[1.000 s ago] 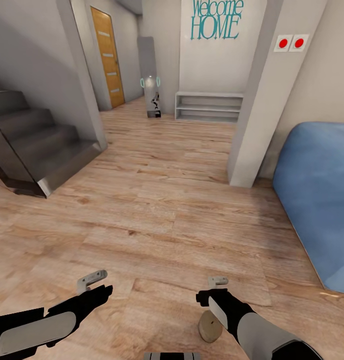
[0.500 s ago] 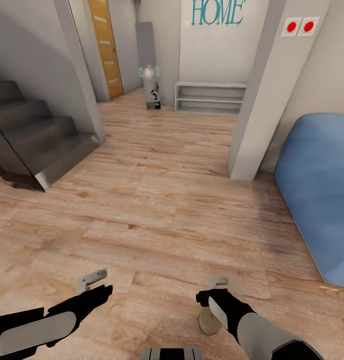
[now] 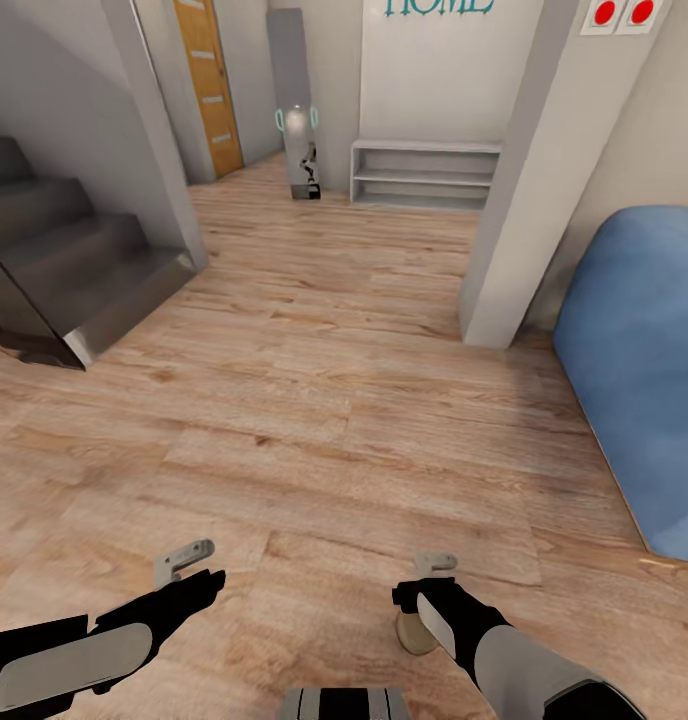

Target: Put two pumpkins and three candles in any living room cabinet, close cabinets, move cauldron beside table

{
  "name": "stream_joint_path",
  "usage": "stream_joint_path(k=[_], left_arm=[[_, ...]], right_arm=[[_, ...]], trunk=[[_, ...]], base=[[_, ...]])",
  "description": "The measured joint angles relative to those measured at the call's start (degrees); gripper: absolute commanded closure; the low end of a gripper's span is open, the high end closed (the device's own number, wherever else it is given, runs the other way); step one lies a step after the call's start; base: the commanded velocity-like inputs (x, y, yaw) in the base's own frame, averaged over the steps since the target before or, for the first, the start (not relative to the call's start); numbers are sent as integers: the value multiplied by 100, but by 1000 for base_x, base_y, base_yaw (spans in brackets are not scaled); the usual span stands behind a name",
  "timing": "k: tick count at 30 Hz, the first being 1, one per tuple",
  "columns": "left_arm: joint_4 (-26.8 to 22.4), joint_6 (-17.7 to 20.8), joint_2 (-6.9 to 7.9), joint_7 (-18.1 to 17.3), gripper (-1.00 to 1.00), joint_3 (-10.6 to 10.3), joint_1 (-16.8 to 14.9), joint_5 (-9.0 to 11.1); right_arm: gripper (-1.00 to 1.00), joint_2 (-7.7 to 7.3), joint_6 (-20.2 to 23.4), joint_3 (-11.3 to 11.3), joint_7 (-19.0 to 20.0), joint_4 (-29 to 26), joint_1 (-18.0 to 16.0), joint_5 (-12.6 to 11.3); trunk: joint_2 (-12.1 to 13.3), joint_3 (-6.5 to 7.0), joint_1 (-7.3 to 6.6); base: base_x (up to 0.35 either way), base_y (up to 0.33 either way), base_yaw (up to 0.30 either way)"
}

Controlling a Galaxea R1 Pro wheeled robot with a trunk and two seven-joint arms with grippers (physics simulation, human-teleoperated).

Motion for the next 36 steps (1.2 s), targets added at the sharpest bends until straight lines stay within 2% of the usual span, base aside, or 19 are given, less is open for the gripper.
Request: stream_joint_path(k=[4, 9, 36], left_arm=[[0, -2, 0, 0, -100, 0, -2, 0], [0, -1, 0, 0, -100, 0, 1, 1], [0, 2, 0, 0, -100, 0, -1, 0]], right_arm=[[-100, 0, 0, 0, -5, 0, 0, 0], [-100, 0, 0, 4, -9, 0, 0, 0], [-100, -10, 0, -2, -20, 9, 0, 0]], trunk=[[0, 0, 0], [-6, -110, 13], [-7, -111, 13]], base=[[0, 0, 0], [0, 0, 0], [0, 0, 0]])
